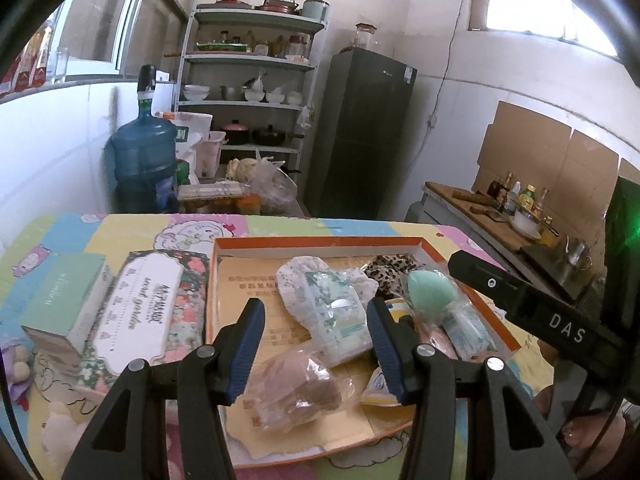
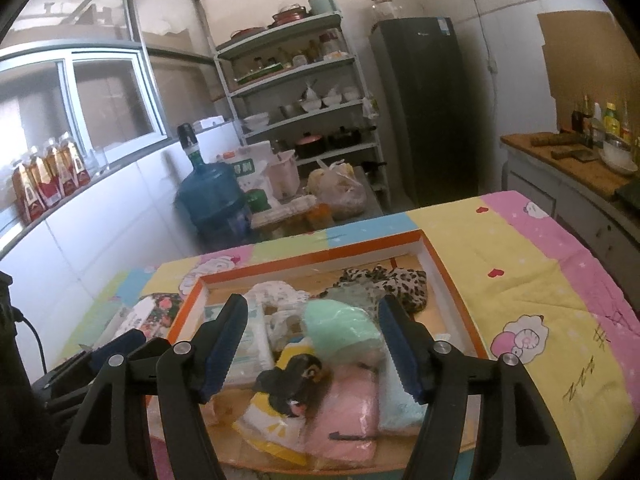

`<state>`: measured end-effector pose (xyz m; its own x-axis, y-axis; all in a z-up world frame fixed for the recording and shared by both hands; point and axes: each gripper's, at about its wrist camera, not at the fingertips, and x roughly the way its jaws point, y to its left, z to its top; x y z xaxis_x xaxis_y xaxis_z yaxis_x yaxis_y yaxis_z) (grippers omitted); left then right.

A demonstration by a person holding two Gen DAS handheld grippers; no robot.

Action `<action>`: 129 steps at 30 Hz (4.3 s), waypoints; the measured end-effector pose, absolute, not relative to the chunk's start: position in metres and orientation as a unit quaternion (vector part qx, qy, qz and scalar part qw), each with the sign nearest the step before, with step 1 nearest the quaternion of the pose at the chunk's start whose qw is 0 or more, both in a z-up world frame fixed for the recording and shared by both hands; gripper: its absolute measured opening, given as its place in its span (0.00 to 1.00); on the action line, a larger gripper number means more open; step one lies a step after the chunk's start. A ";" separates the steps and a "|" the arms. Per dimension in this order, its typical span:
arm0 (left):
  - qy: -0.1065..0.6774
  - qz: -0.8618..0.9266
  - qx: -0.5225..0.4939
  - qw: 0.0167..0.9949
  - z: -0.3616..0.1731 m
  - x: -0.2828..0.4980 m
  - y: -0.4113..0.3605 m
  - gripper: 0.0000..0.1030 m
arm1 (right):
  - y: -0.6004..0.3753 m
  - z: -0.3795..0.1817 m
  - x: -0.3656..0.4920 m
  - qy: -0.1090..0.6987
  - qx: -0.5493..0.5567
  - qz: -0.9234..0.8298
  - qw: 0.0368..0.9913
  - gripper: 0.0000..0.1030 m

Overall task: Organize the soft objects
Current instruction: 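Move both tools back over the two teddy bears beside the box, then grasp the pink-dress teddy bear with the right gripper while the left gripper grasps the purple-dress bear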

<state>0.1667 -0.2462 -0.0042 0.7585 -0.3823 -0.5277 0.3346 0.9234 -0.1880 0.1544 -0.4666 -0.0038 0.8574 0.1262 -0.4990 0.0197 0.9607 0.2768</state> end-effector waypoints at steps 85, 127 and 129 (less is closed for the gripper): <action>0.212 -0.068 -0.065 0.973 0.018 0.041 -0.011 0.57 | -0.226 0.041 0.051 0.224 0.074 0.139 0.962 0.68; 0.257 -0.017 -0.089 0.962 -0.029 0.053 0.042 0.57 | -0.175 -0.072 0.108 0.360 -0.192 0.187 0.894 0.72; 0.259 -0.014 -0.091 0.961 -0.030 0.056 0.043 0.57 | -0.174 -0.076 0.114 0.363 -0.200 0.193 0.890 0.72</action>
